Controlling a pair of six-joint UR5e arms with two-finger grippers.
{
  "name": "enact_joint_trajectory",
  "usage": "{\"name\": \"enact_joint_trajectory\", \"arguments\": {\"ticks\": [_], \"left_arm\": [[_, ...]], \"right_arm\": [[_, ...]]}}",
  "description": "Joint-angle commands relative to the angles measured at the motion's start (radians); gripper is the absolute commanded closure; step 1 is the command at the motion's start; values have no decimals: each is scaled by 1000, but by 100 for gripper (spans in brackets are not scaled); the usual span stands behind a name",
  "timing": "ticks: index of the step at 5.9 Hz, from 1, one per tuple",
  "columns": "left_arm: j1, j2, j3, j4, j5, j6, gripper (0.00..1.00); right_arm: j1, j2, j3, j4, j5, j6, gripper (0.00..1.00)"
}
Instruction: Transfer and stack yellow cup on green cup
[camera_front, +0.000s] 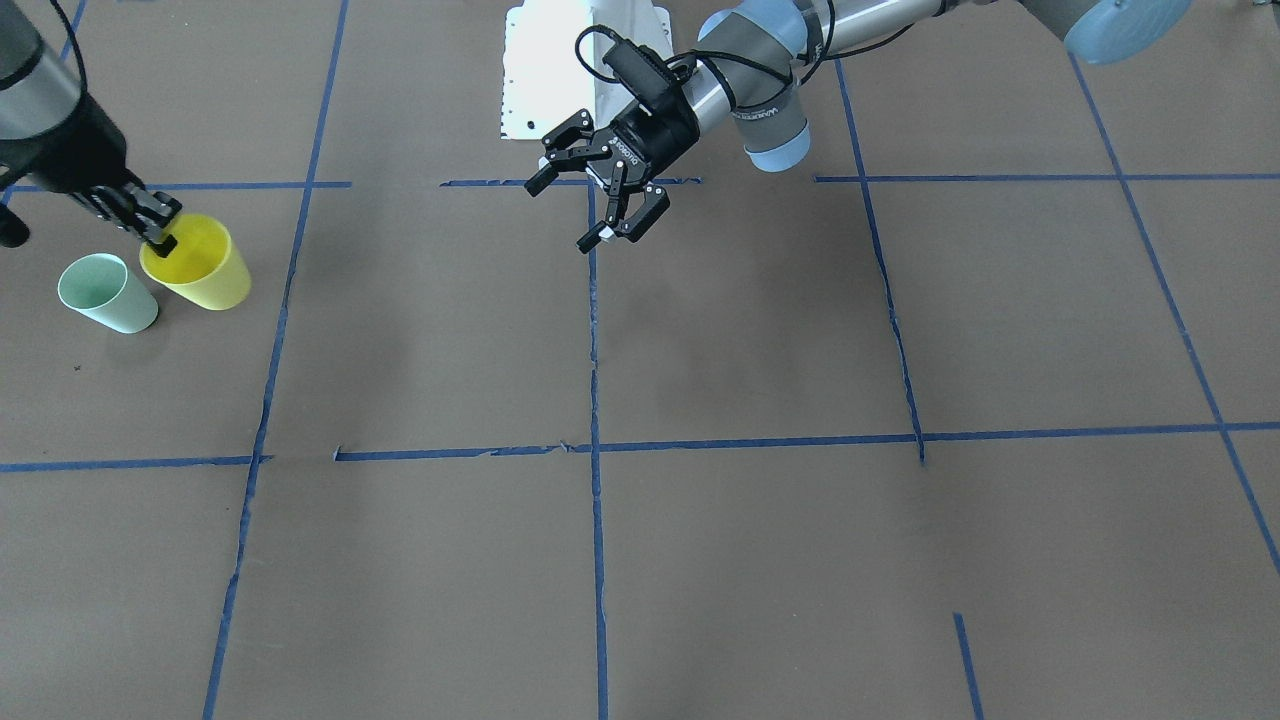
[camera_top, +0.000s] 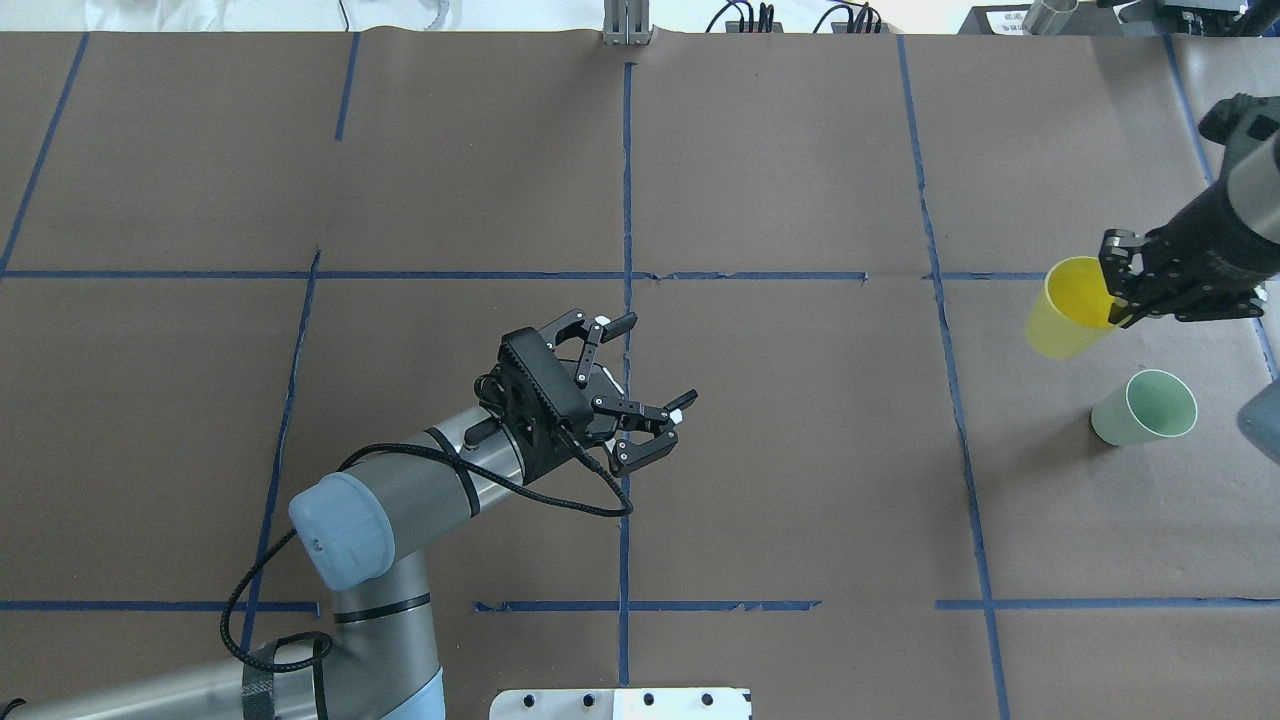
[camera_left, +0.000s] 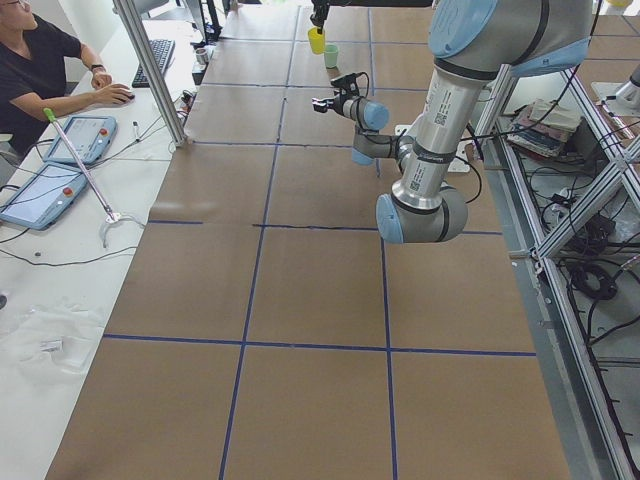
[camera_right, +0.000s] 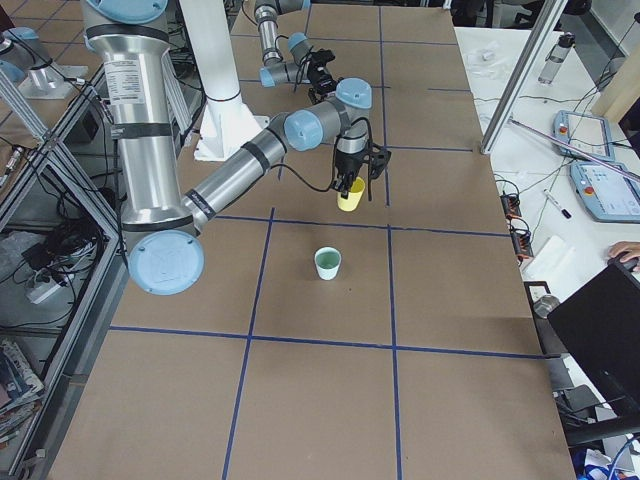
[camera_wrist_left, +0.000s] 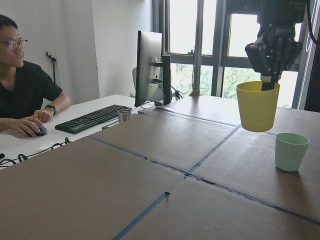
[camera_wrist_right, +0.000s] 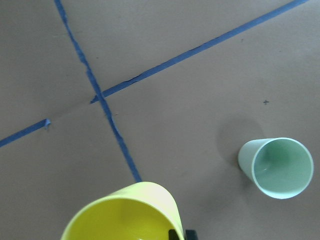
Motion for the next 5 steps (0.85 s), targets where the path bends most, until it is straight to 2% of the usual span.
{"name": "enact_joint_trajectory", "arguments": {"ticks": [1, 3, 4, 5], "left_arm": [[-6, 0, 3, 18, 17, -3, 1], [-112, 11, -4, 146, 12, -5, 1], [-180, 11, -9, 265, -12, -9, 1], [-212, 13, -9, 359, -67, -102, 1]], "right_arm": [[73, -125, 3, 25, 8, -172, 100], [83, -245, -22, 162, 17, -237, 100], [83, -264, -42, 237, 71, -228, 100], [80, -258, -72, 258, 87, -227, 100]]}}
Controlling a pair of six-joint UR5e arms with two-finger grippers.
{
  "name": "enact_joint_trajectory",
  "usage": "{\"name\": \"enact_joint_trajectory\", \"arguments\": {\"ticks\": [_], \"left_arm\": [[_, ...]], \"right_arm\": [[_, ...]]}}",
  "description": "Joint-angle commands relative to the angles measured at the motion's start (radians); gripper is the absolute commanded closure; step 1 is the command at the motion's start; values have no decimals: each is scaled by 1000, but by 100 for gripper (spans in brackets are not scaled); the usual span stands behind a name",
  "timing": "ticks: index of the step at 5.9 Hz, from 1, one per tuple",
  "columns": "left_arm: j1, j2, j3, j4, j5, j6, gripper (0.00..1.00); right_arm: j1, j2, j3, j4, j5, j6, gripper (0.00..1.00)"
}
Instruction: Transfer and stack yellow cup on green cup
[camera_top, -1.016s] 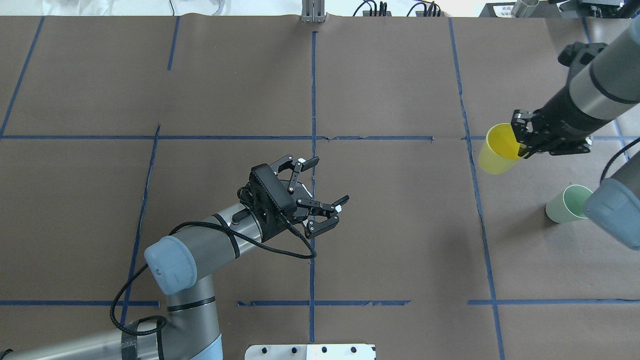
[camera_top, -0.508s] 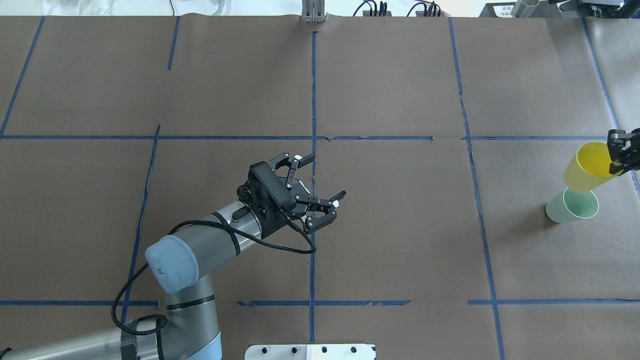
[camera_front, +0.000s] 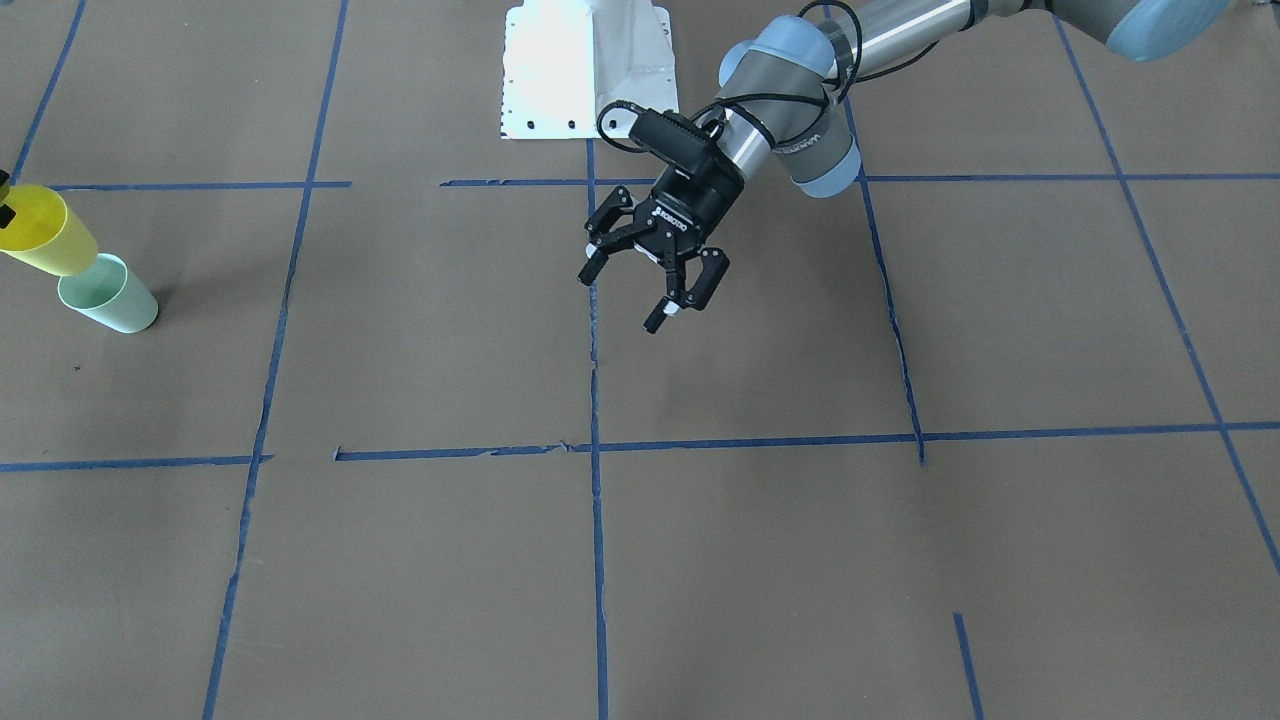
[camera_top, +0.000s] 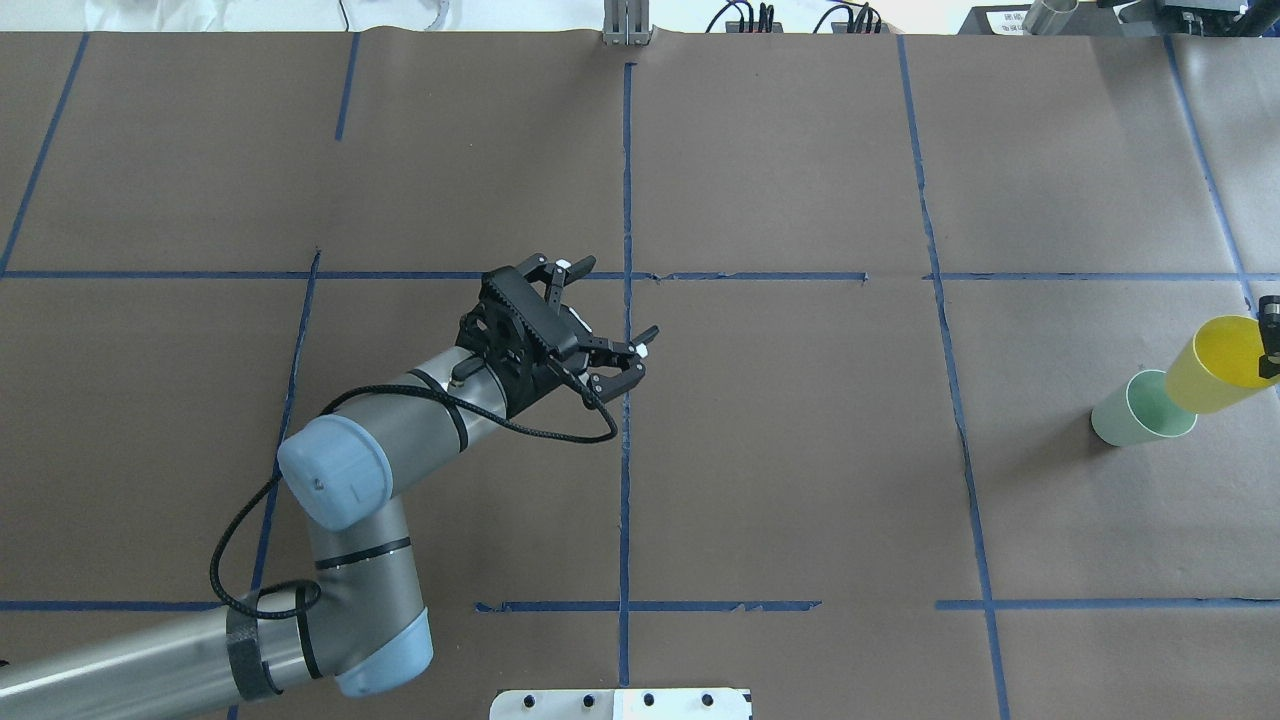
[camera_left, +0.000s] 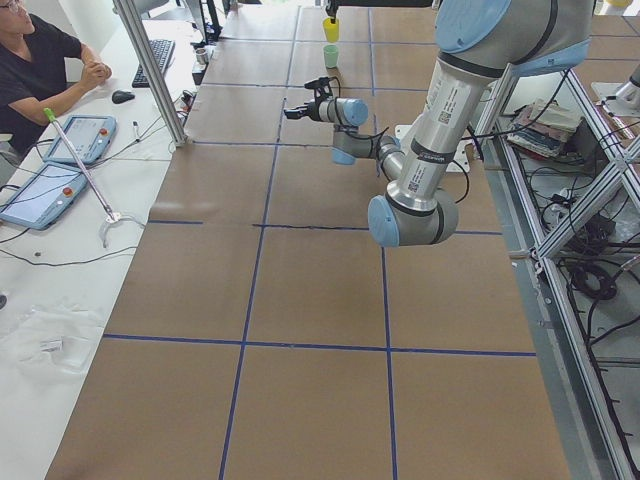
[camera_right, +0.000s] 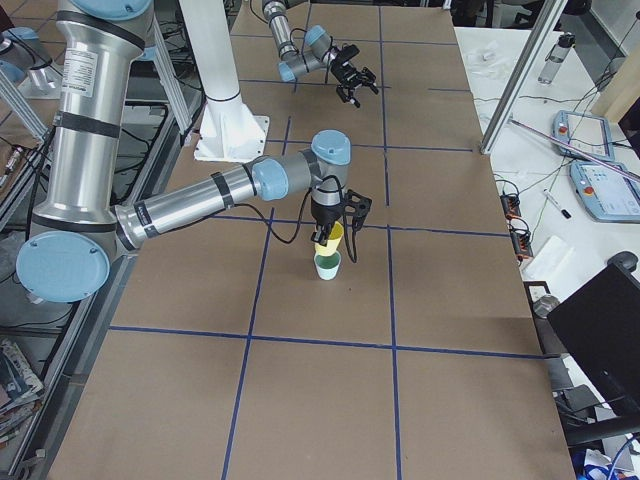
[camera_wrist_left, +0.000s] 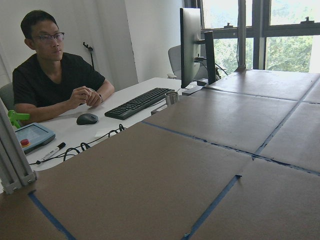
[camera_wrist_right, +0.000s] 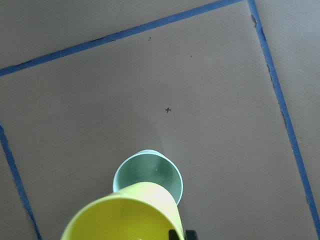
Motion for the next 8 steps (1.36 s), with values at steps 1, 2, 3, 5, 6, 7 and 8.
{"name": "enact_joint_trajectory", "arguments": {"ticks": [1, 2, 3, 5, 6, 7, 8], "left_arm": [[-62, 1, -1, 182, -124, -89, 1], [-64, 1, -3, 195, -134, -89, 1], [-64, 1, -4, 194, -136, -89, 1], [-64, 0, -6, 195, -139, -90, 1], [-66, 0, -7, 195, -158, -90, 1], [-67, 0, -9, 195, -159, -92, 1], [-67, 0, -13, 197, -159, -90, 1]], "right_arm": [[-1, 0, -101, 154, 28, 2, 100], [0, -1, -103, 177, 34, 5, 100], [-3, 11, -123, 180, 29, 8, 100], [-3, 11, -152, 185, 29, 5, 98], [-3, 11, -149, 185, 32, -3, 93], [-3, 10, -134, 185, 38, -4, 93], [-4, 8, -140, 185, 47, -4, 91]]}}
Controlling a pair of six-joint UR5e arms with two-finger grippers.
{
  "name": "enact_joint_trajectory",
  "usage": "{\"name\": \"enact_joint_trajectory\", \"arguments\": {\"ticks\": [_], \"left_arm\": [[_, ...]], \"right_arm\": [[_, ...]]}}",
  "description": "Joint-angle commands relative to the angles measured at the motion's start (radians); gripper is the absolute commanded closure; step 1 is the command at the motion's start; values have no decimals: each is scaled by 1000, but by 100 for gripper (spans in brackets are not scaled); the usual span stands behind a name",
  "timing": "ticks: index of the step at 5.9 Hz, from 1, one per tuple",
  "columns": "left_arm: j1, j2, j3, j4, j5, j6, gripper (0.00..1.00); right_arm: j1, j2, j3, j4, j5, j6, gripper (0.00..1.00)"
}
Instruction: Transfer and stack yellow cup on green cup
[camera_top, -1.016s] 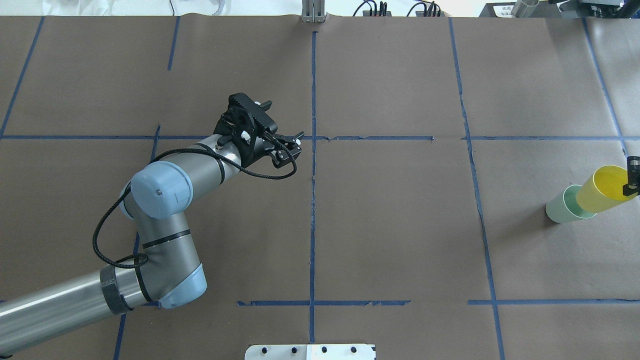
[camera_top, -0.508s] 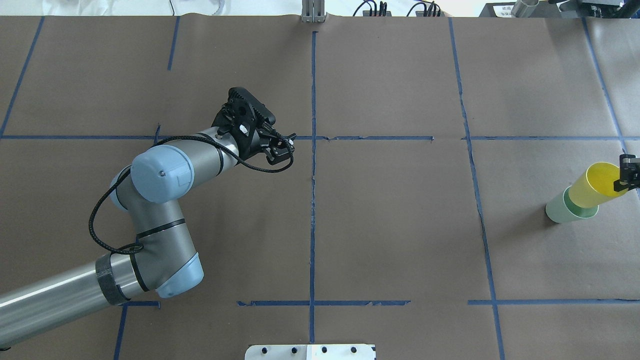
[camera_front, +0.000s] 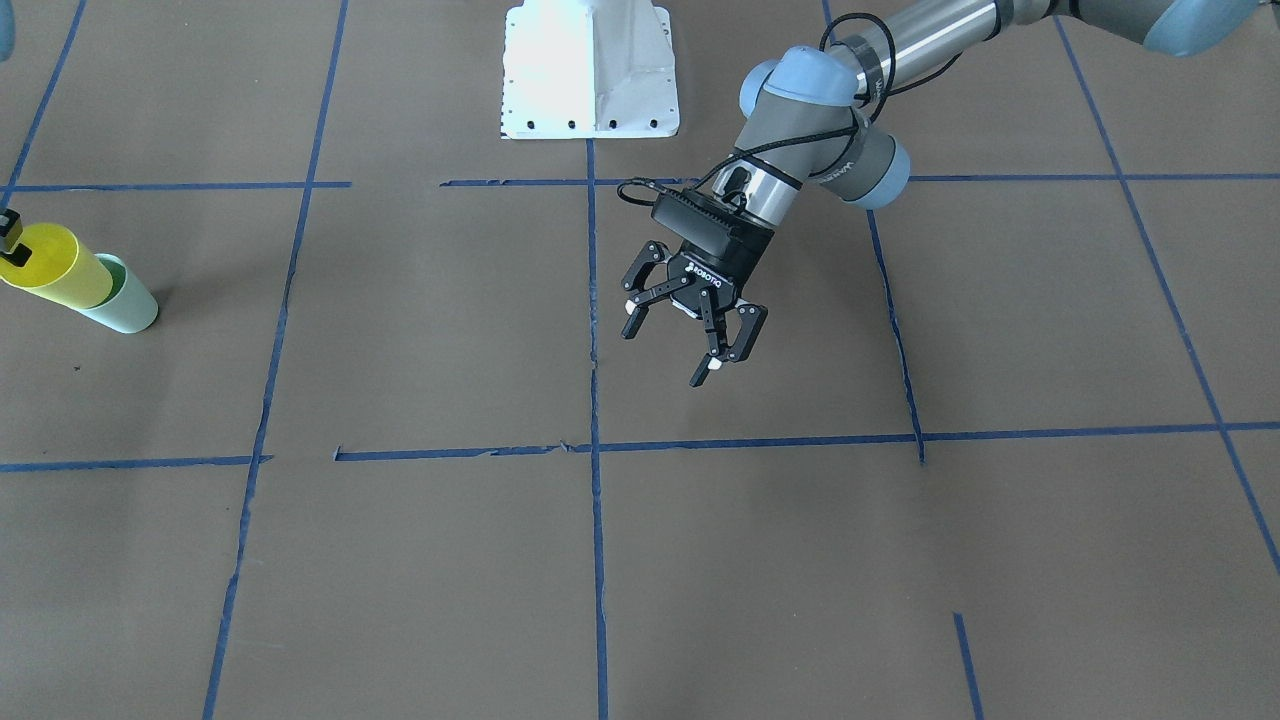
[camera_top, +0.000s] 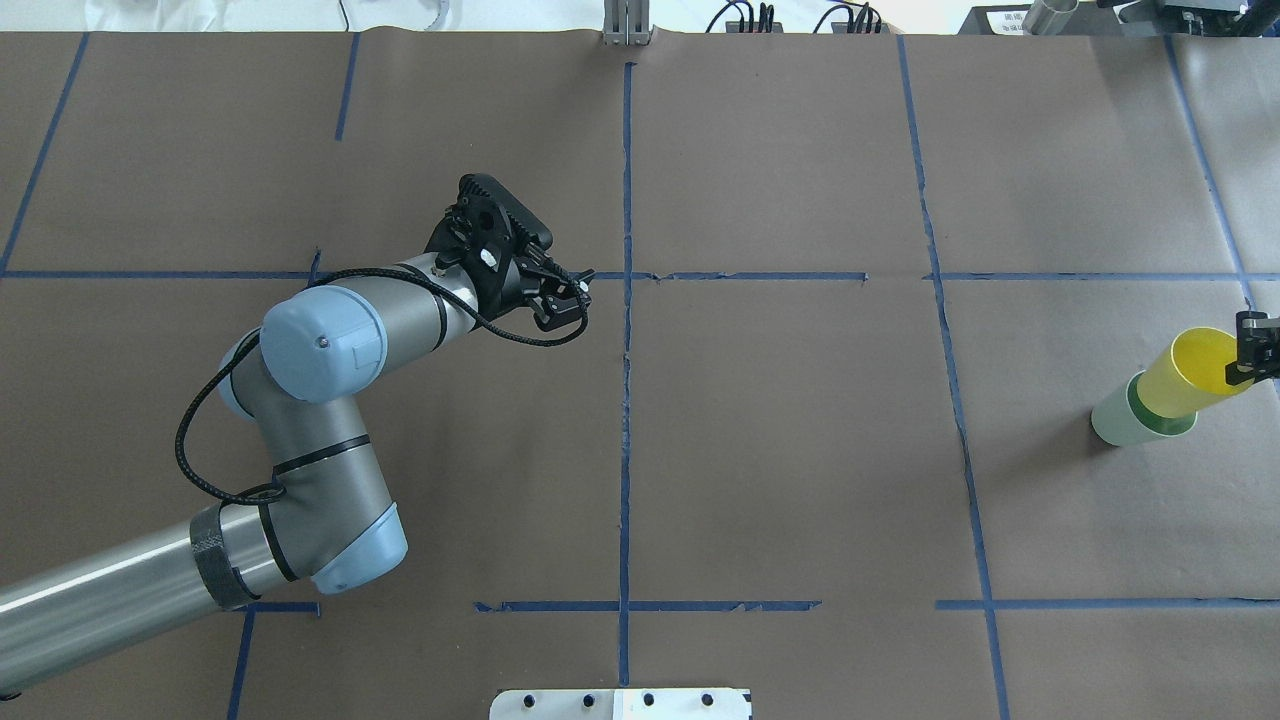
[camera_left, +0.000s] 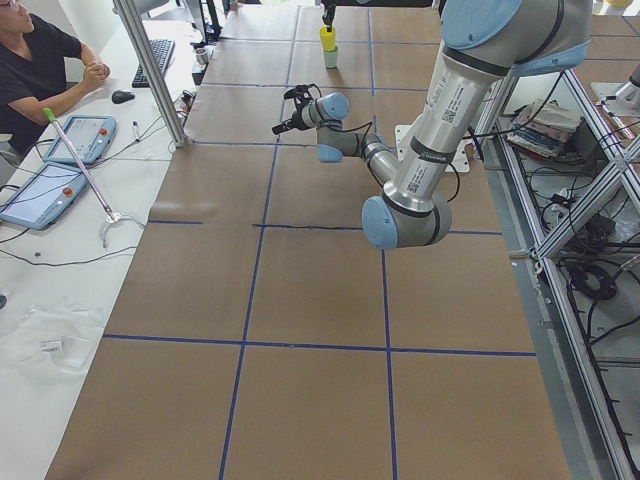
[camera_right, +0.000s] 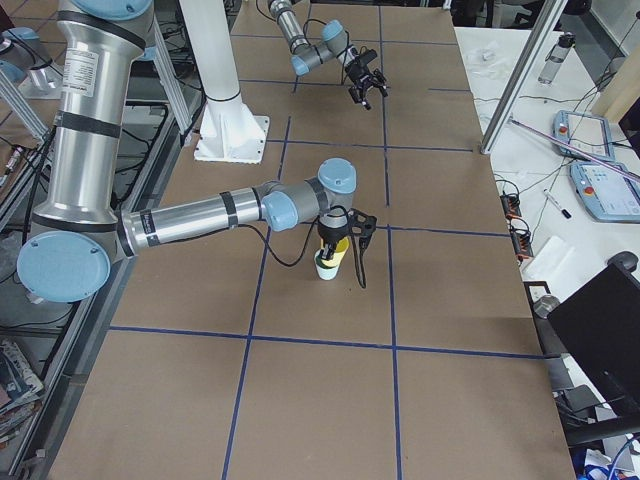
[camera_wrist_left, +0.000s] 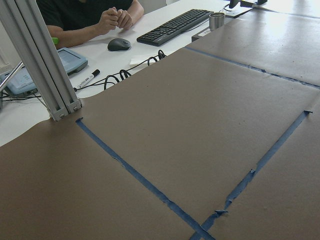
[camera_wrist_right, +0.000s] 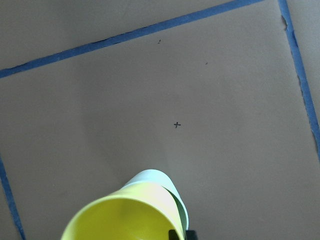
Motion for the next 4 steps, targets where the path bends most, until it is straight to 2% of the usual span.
{"name": "enact_joint_trajectory", "arguments": {"ticks": [1, 2, 3, 4], "left_arm": [[-1, 0, -3, -1, -3, 1, 1], [-5, 1, -3, 1, -4, 1, 1], [-13, 1, -3, 1, -21, -1, 1], [-33, 1, -3, 47, -26, 1, 1]], "right_arm": [[-10, 0, -4, 0, 6, -1, 87], [-16, 0, -4, -1, 5, -1, 76], [-19, 2, -5, 0, 3, 10, 17], [-22, 2, -5, 0, -3, 10, 0]]}}
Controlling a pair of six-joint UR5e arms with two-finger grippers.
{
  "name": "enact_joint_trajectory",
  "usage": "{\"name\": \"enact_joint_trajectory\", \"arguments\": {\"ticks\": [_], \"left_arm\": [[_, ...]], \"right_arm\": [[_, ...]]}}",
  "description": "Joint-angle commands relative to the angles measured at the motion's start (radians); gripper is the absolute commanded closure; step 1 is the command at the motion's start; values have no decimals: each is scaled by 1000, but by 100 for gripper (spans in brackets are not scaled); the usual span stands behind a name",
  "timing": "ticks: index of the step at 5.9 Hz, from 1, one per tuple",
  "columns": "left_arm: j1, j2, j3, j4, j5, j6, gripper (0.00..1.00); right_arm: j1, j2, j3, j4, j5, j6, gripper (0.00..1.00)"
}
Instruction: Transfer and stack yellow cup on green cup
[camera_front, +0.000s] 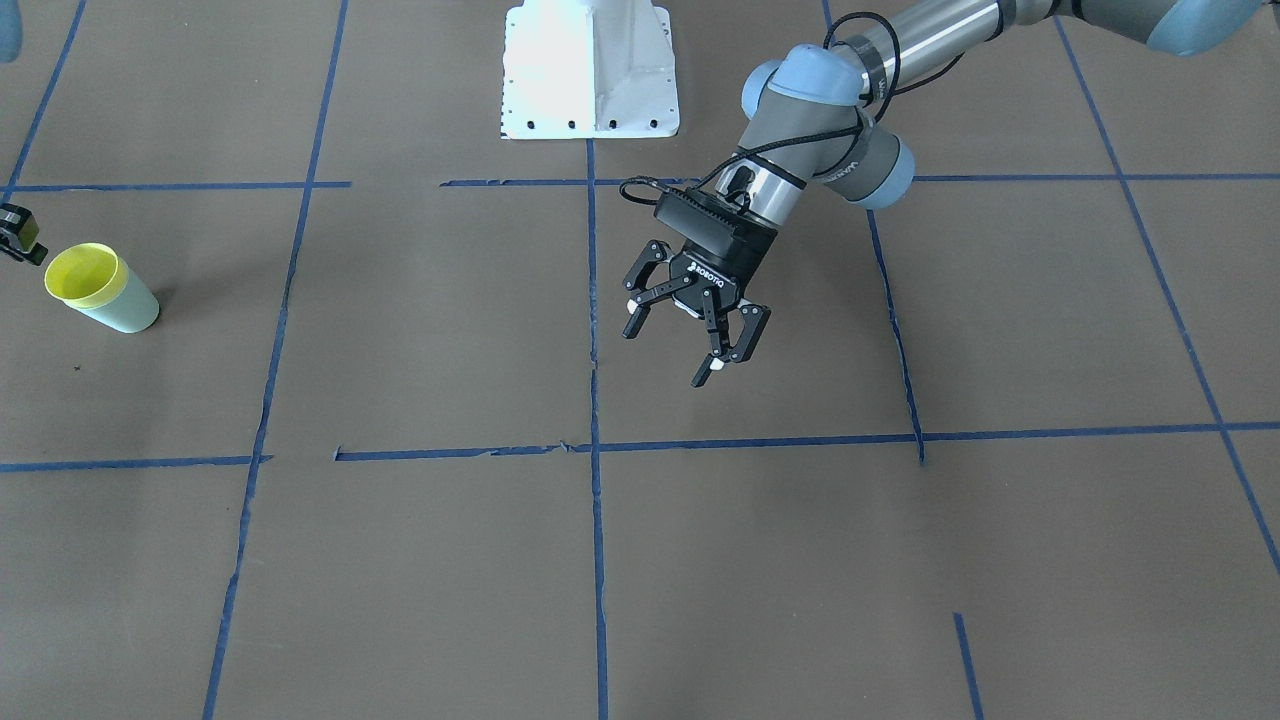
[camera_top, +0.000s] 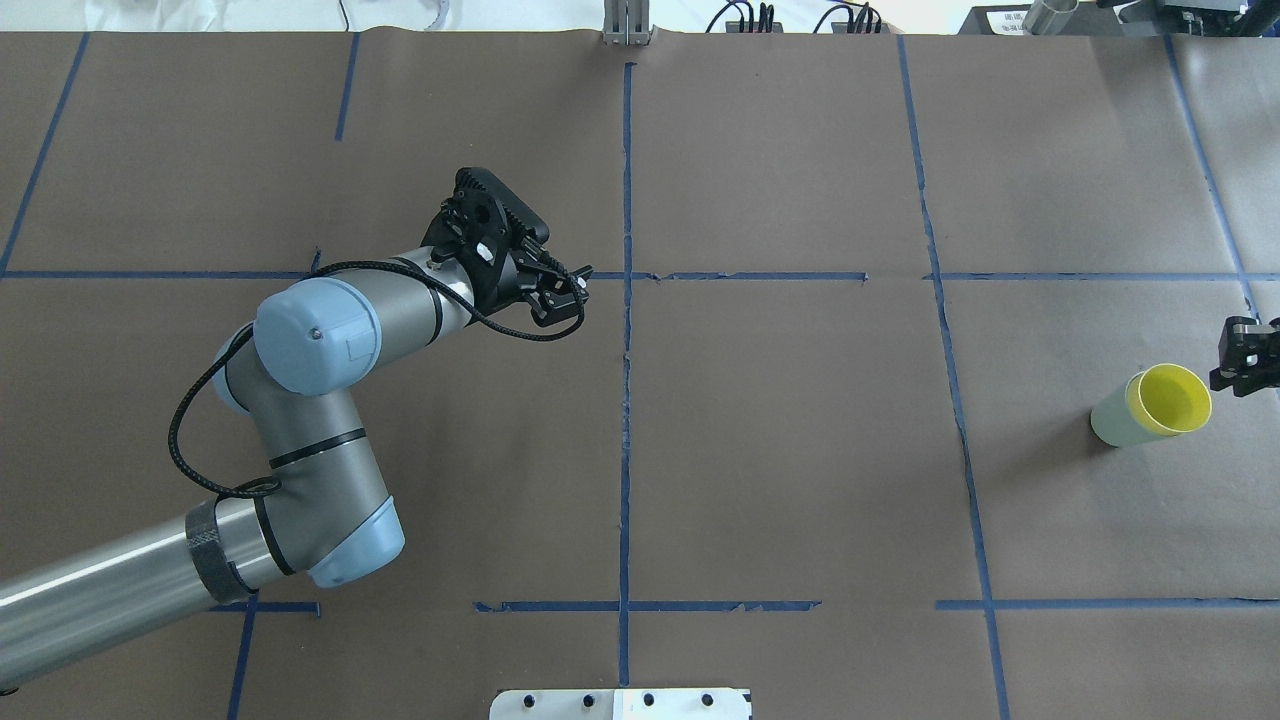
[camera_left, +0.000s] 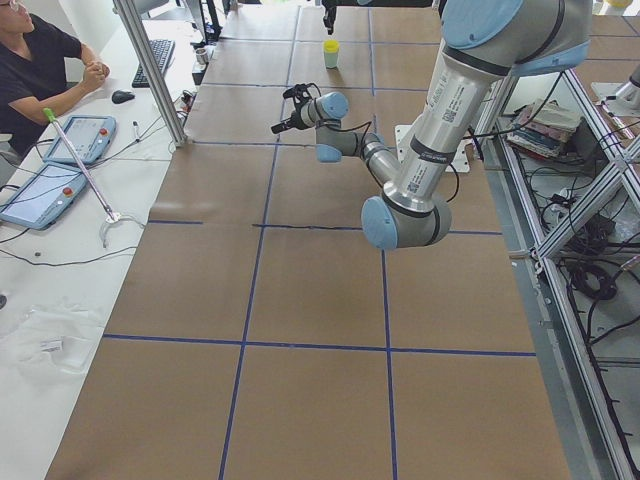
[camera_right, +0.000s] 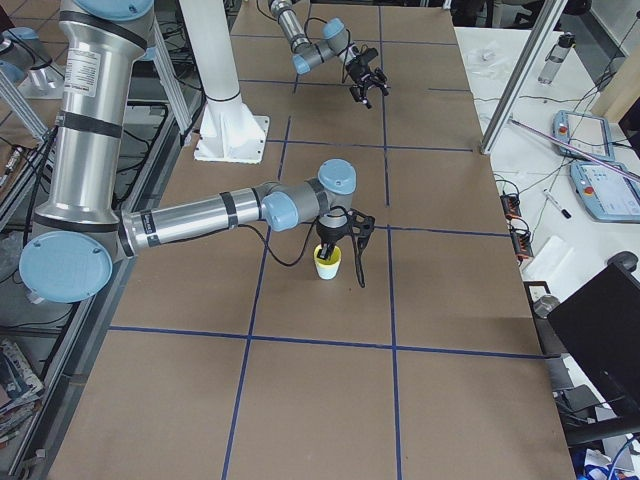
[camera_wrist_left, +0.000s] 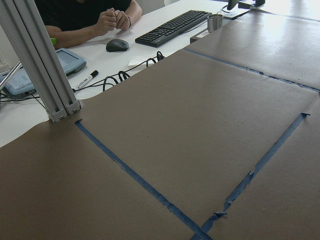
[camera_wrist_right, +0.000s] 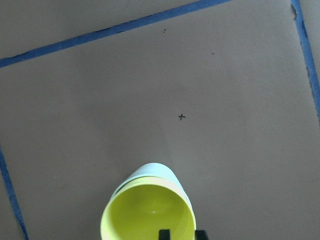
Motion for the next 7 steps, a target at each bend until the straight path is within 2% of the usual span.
{"name": "enact_joint_trajectory", "arguments": {"ticks": [1, 2, 3, 5, 6, 7], "left_arm": [[-99, 2, 0, 167, -123, 1, 1], [-235, 0, 0, 370, -294, 1, 0], [-302, 2, 3, 463, -367, 1, 0], [-429, 61, -6, 722, -394, 19, 0], [-510, 93, -11, 781, -479, 113, 0], [-630, 148, -9, 830, -627, 252, 0]], "right_arm": [[0, 1, 6, 0, 4, -8, 0], [13, 2, 22, 2, 6, -11, 0], [64, 2, 18, 25, 8, -14, 0], [151, 4, -3, 29, 37, -133, 0], [199, 13, -52, 26, 46, -257, 0], [266, 43, -118, 22, 117, -366, 0]]}}
